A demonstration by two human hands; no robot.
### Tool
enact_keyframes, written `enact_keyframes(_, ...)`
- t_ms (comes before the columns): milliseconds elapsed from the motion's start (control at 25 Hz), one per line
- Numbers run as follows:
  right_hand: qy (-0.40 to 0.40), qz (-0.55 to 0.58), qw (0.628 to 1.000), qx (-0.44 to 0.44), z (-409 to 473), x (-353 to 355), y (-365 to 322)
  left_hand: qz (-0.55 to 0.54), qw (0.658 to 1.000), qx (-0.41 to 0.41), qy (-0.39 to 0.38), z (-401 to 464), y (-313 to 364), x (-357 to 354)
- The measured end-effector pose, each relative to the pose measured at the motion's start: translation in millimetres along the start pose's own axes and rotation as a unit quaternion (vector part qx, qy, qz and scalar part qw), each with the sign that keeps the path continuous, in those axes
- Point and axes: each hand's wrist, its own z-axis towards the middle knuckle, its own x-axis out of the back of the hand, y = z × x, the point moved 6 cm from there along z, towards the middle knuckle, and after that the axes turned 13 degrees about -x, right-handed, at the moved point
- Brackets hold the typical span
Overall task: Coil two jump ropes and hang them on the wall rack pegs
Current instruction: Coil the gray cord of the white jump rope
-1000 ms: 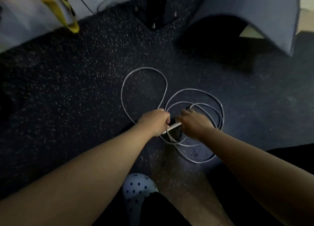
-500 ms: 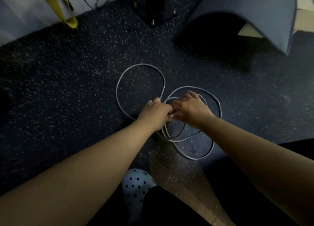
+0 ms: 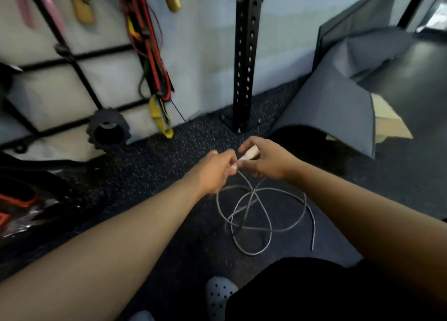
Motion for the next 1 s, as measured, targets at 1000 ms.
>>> enact_keyframes(1000,-0.022,0.270,0.905,0.329,-89,7,-374,0.226,0.957,0.004,0.183,-230,29,379)
